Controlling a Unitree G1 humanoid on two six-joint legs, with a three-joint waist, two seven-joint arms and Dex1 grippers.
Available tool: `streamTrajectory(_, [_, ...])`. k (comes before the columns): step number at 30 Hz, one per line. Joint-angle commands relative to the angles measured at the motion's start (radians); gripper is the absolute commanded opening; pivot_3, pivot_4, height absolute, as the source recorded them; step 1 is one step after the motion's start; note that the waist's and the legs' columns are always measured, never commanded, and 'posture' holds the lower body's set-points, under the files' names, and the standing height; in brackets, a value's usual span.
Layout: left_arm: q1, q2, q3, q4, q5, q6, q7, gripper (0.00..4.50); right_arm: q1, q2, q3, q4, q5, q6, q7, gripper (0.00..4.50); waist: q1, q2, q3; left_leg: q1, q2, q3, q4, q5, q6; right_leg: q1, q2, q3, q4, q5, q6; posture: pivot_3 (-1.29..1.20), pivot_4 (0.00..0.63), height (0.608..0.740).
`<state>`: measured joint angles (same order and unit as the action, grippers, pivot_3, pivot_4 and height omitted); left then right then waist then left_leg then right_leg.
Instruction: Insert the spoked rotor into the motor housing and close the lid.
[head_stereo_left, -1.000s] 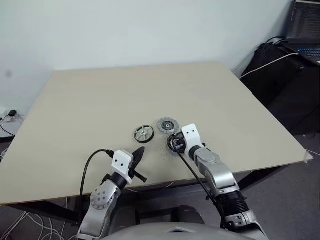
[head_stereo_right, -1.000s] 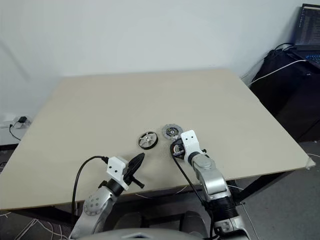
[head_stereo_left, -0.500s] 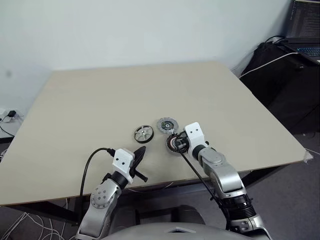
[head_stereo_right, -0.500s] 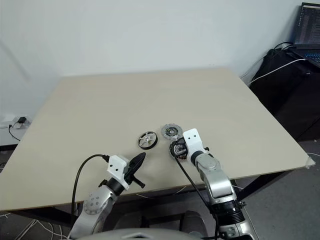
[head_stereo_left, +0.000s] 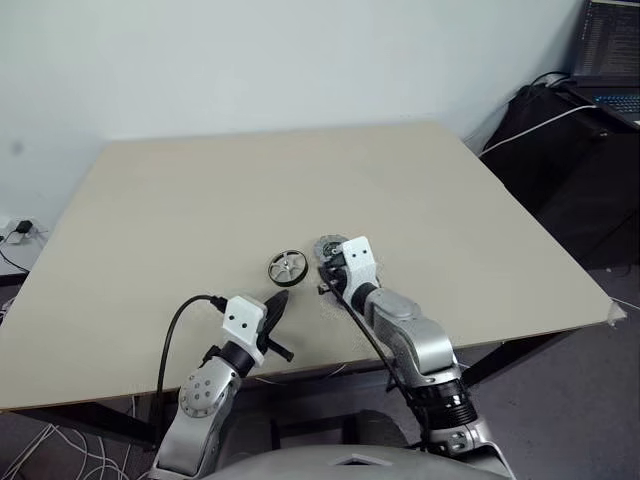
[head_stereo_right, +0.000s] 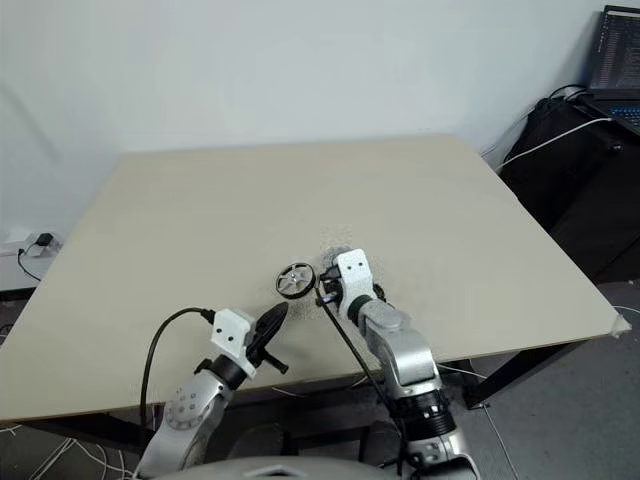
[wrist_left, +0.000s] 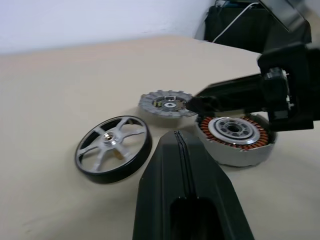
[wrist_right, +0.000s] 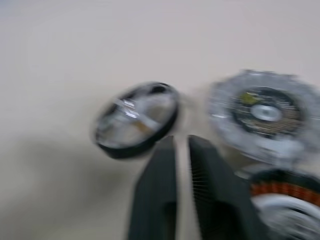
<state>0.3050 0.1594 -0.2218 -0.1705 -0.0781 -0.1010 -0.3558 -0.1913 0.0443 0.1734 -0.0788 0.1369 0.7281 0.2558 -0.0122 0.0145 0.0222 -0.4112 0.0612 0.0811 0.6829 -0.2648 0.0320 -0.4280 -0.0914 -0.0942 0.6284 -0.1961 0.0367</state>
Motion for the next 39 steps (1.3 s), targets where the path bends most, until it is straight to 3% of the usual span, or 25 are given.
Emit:
streamTrajectory(1, [-0.001, -0.002, 0.005, -0.005, 0.005, -0.031, 0.007, 0.0, -0.039, 0.05, -0.062, 0.019, 0.056, 0.039, -0.034, 1.84, 0.001, 0.0, 0.0, 0.0, 0.0, 0.0, 0.0, 0.0, 0.0, 0.0, 0.0, 0.0, 0.0, 0.0, 0.0, 0.0, 0.0, 0.74])
streamTrajectory(4, [0.006, -0.003, 0.007, -0.01, 0.006, -0.031, 0.015, 0.0, -0.072, 0.099, -0.13, 0.05, 0.119, 0.096, -0.088, 2.8, 0.0, 0.0, 0.0, 0.0, 0.0, 0.0, 0.0, 0.0, 0.0, 0.0, -0.001, 0.0, 0.0, 0.0, 0.0, 0.0, 0.0, 0.74])
streamTrajectory(14, [0.021, -0.004, 0.001, -0.029, 0.01, -0.023, 0.027, 0.0, -0.177, 0.186, -0.299, 0.137, 0.344, 0.231, -0.174, 2.8, -0.008, 0.004, 0.002, 0.0, 0.0, 0.0, 0.0, 0.0, 0.0, 0.0, 0.001, 0.0, 0.001, 0.0, -0.001, 0.0, 0.0, 0.74])
streamTrajectory(24, [0.015, -0.001, 0.012, 0.04, 0.003, -0.065, 0.019, 0.0, -0.181, 0.191, -0.269, 0.085, 0.437, 0.286, -0.15, 2.8, -0.011, 0.004, 0.002, 0.0, 0.0, 0.0, -0.001, 0.0, 0.0, 0.0, 0.001, 0.0, 0.0, 0.0, -0.001, 0.0, 0.0, 0.74])
streamTrajectory(39, [0.005, -0.002, 0.03, 0.144, -0.001, -0.159, 0.007, 0.0, -0.228, 0.203, -0.262, 0.277, 0.438, 0.25, -0.165, 2.8, -0.012, 0.004, 0.002, 0.0, 0.0, 0.0, -0.001, 0.0, 0.0, 0.0, 0.001, 0.0, 0.0, 0.0, -0.001, 0.0, 0.0, 0.74])
